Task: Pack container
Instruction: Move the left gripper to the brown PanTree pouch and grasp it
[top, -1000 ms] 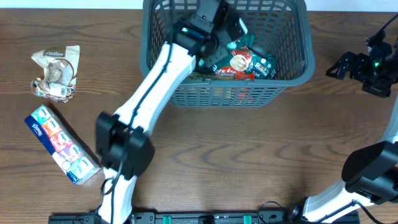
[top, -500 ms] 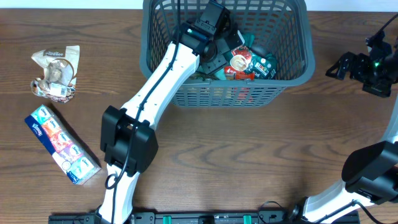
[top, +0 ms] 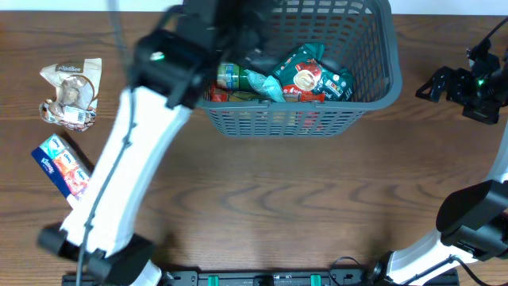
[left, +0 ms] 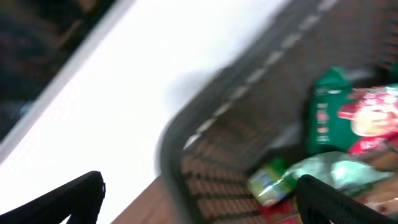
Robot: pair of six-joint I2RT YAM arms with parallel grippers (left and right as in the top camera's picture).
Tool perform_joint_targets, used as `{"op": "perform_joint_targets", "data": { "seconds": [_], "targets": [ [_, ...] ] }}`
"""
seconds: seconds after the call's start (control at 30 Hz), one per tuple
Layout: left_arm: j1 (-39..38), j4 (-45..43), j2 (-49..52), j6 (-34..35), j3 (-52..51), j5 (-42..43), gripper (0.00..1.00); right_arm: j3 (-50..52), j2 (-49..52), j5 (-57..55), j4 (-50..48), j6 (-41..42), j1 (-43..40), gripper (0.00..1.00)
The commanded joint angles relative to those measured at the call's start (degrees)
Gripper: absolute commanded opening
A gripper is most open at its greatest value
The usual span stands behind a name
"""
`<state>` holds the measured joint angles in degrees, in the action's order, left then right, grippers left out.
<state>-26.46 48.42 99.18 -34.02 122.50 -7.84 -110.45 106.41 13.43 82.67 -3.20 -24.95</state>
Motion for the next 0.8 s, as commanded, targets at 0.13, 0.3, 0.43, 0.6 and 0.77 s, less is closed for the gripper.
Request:
{"op": "perform_joint_targets", "data": {
  "seconds": [0.13, 0.3, 0.43, 0.6, 0.77],
  "targets": [
    [16.13, 8.31, -1.46, 12.83, 0.37, -2.05, 0.99, 0.42, 0.44, 0.13, 0.17, -0.72, 0.28, 0.99],
    [29.77, 9.94, 0.26, 19.87, 0.37, -1.77, 0.99, 0.42, 0.44, 0.13, 0.28, -0.72, 0.28, 0.99],
    [38.88, 9.25, 2.91, 20.92, 0.37, 1.46, 0.99, 0.42, 0.44, 0.09, 0.37, -0.72, 0.26, 0.99],
    [46.64, 8.61, 9.77, 21.27, 0.37, 1.90, 0.99, 0.42, 0.44, 0.09, 0.24, -0.70, 0.28, 0.99],
    [50.42, 7.41, 18.25, 21.27, 0.37, 2.54, 0.99, 0.42, 0.44, 0.11, 0.50, -0.70, 0.28, 0.99]
  ]
}}
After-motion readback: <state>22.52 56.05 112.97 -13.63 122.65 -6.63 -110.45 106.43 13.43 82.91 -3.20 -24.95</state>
